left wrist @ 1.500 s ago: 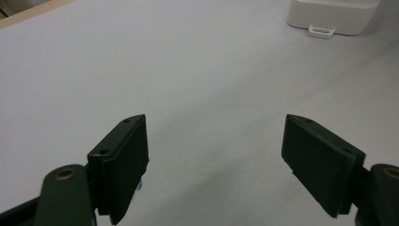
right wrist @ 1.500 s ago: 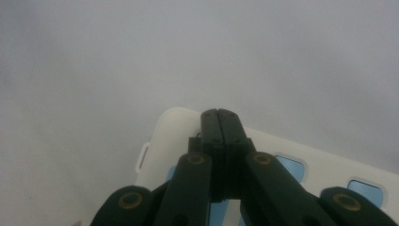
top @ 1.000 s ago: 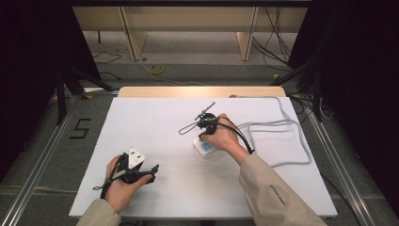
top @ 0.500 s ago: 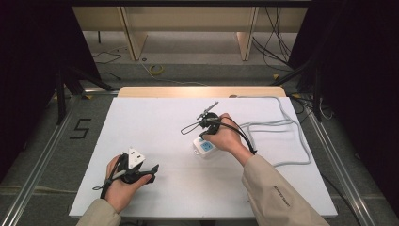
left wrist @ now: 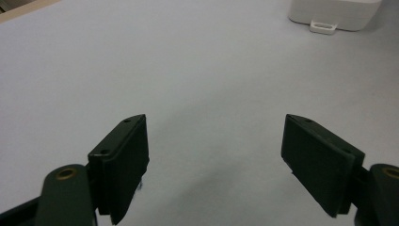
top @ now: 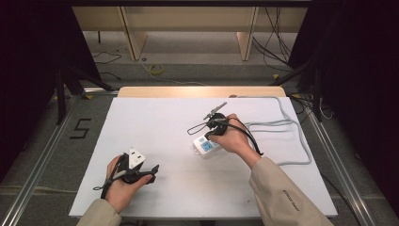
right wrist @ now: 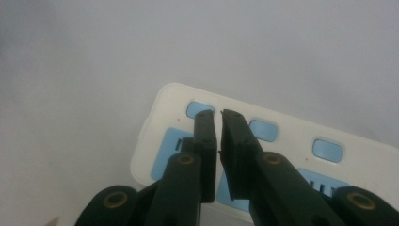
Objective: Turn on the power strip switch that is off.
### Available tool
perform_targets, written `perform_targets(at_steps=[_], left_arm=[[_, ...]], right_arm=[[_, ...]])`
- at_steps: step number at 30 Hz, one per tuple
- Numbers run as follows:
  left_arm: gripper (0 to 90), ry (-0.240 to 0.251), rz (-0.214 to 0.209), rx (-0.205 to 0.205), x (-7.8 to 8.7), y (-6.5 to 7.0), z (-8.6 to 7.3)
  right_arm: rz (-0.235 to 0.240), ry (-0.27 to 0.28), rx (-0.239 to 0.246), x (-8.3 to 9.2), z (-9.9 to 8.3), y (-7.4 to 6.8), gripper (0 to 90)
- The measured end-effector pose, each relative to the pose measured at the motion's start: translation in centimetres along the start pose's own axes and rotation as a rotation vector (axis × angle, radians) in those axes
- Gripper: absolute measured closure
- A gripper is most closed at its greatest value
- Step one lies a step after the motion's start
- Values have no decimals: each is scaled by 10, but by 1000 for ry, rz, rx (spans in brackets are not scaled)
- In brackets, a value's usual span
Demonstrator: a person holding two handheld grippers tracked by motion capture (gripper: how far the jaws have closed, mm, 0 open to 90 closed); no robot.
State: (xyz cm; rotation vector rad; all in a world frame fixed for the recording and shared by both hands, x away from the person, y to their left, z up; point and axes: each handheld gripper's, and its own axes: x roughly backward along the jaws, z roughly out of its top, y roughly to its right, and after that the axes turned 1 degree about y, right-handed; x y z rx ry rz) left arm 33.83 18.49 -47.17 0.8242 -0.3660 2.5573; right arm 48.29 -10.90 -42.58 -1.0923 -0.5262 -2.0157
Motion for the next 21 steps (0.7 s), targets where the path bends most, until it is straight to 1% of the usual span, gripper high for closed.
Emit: perform_targets(at_steps=[4,5,11,12,13,15,16,17,19,21], left_arm=[[236,-1,0,2,0,0,0],[236,0,0,2,0,0,0],[236,-3,0,2,0,0,-1],[236,-3,0,1,0,0,-1],[236,-3,0,1,0,0,-1],[236,-4,1,1,0,0,-1],[236,-4,1,1,0,0,-1],[236,-7,0,-3,0,0,-1],[236,-4,1,1,0,0,-1],[236,-4,2,2,0,0,-1]], right_arm=[[3,12,-4,6,-7,2,839],[2,16,1,7,-9,3,835],[2,31,-4,17,-25,6,803],[1,25,-10,19,-27,6,797],[0,30,-7,20,-30,6,791],[-1,36,-16,25,-35,7,782],[-3,44,-11,26,-38,7,775],[-3,42,-20,29,-41,7,770],[-9,53,-13,32,-46,8,761],[-2,67,-28,35,-54,8,744]])
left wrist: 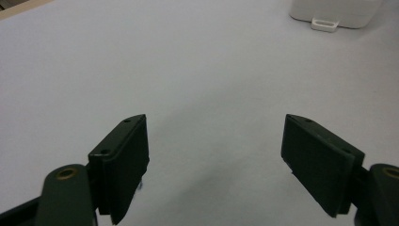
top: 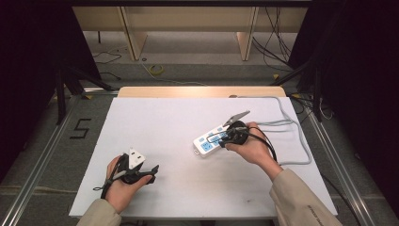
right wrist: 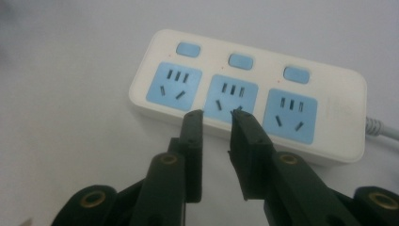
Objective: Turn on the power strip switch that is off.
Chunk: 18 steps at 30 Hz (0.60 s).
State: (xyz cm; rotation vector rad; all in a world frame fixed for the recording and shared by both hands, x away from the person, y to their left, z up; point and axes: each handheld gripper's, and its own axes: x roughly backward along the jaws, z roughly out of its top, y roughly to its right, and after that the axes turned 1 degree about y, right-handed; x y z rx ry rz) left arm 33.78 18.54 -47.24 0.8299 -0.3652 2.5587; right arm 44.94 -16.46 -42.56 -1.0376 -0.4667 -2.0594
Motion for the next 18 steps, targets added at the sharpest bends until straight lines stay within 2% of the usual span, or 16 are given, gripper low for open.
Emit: perform_targets(at_steps=[6,9,14,18], left_arm=[[236,-4,0,1,0,-1,0],[236,-4,1,3,0,-1,-1],[236,-5,1,4,1,-1,-1],[236,-7,2,3,0,-1,-1]], right_arm=[[-6,36,-26,11,-25,1,695],[5,48,-42,18,-36,1,669],[-13,71,-46,29,-58,1,636],[1,90,-69,35,-77,0,607]])
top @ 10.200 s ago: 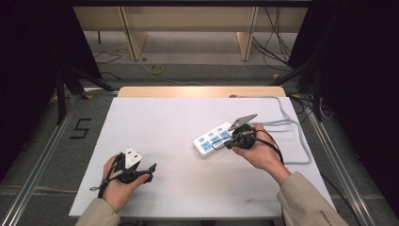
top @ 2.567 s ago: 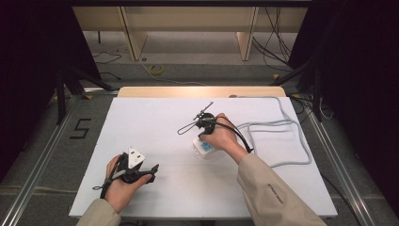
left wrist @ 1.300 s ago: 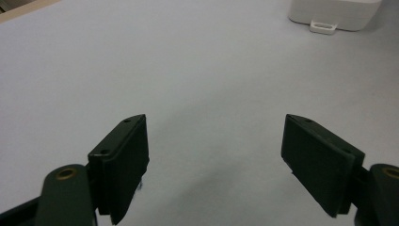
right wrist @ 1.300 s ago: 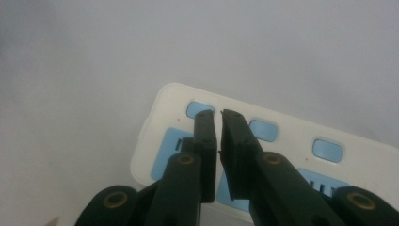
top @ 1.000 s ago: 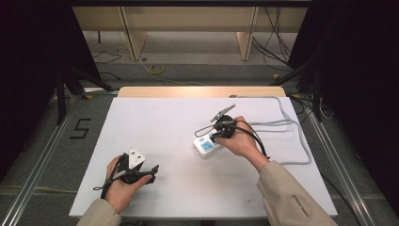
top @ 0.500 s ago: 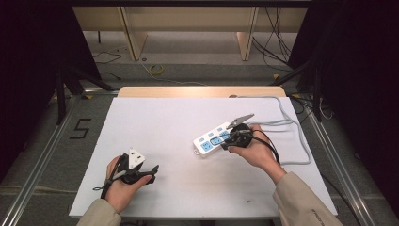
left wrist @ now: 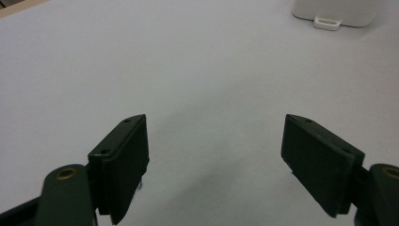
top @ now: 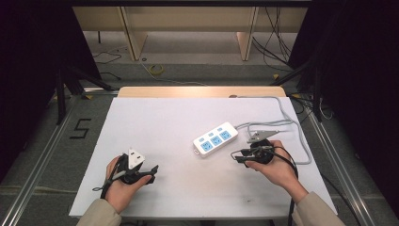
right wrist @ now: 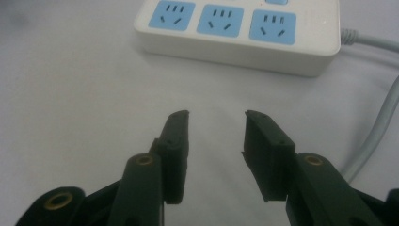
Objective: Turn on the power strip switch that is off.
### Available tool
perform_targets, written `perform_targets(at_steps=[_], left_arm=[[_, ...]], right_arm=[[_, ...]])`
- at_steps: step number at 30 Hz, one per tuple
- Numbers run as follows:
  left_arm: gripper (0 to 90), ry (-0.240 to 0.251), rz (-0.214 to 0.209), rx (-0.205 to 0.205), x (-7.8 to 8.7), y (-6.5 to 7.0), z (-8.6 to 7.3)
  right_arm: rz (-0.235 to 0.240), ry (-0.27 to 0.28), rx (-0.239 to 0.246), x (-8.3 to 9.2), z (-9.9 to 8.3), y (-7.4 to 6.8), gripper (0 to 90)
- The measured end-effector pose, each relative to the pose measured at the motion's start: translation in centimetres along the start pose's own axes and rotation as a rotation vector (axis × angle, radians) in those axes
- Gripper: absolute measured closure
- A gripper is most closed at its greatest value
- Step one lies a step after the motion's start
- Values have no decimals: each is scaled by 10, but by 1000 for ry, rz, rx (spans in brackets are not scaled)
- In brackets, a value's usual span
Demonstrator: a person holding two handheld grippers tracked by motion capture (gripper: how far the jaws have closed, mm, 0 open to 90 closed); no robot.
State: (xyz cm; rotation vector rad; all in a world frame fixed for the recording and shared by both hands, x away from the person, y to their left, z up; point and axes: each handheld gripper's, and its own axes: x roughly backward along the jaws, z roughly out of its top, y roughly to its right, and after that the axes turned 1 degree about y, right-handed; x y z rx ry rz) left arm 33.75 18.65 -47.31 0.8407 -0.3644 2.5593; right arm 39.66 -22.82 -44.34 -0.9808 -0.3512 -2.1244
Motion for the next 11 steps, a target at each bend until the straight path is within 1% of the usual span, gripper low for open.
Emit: perform_targets(at_steps=[5,8,11], left_arm=[[235,-5,-2,1,-1,0,0],[235,-8,-2,0,-2,0,0],[229,-18,-6,16,-3,-3,-2]], right_arm=[[5,24,-9,6,-18,-2,592],[5,46,-16,8,-24,-3,577],[8,62,-12,8,-28,-4,560]])
